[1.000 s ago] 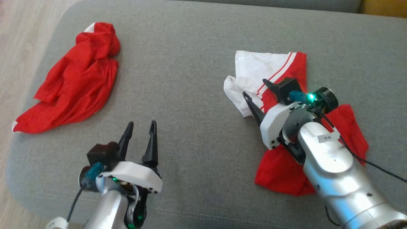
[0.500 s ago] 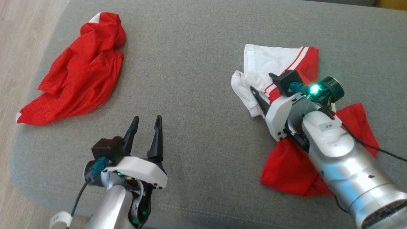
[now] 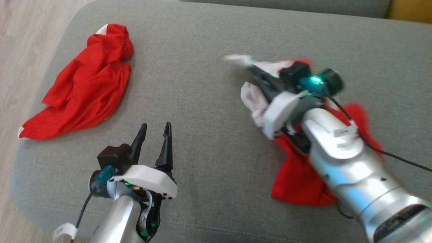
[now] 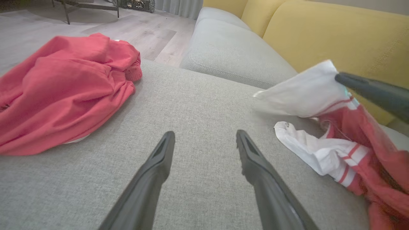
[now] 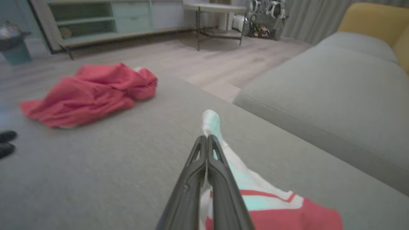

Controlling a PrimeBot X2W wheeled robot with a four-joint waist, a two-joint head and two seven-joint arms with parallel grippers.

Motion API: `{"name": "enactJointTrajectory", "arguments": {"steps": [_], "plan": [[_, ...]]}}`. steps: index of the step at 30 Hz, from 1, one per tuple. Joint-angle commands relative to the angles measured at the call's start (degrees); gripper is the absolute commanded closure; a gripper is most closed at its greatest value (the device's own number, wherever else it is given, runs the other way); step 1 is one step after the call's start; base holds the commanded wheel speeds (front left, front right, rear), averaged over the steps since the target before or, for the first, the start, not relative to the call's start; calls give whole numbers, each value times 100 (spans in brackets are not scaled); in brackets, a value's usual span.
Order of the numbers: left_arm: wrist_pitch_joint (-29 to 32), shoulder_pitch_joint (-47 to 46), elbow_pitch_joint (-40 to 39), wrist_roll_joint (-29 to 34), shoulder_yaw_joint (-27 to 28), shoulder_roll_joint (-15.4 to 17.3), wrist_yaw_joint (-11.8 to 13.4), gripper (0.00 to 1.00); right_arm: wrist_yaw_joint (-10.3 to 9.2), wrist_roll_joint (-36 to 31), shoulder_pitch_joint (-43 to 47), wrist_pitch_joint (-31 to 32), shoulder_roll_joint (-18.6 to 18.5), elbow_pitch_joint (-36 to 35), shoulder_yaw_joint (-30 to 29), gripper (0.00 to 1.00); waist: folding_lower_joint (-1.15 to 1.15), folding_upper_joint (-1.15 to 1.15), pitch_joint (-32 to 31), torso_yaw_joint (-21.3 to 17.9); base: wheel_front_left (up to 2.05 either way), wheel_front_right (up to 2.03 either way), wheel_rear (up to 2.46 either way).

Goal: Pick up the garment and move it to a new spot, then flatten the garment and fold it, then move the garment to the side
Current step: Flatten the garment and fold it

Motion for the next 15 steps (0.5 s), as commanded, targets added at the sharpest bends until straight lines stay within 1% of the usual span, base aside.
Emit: {"name": "enactJointTrajectory", "arguments": {"steps": [1, 5, 8, 11, 15], "plan": [[-52, -94, -154, 5, 200, 26, 32, 0, 12, 239, -302, -108, 202, -402, 200, 100, 0, 0, -57, -55, 0, 0, 0], [-52, -47, -157, 16, 223, 26, 37, 0, 12, 946, -467, -180, 250, -1197, 692, 100, 0, 0, -152, -132, 0, 0, 0], [-52, -22, -178, 15, 236, 26, 51, 0, 12, 1462, -652, -104, 217, -1683, 852, 100, 0, 0, -177, -177, 0, 0, 0], [-52, -33, -233, 5, 243, 26, 66, 0, 12, 1756, -921, 99, -102, -1850, 750, 100, 0, 0, -118, -212, 0, 0, 0], [-52, -71, -290, -19, 185, 26, 53, 0, 12, 1838, -1286, 293, -752, -1595, 357, 100, 0, 0, 23, -186, 0, 0, 0]]}}
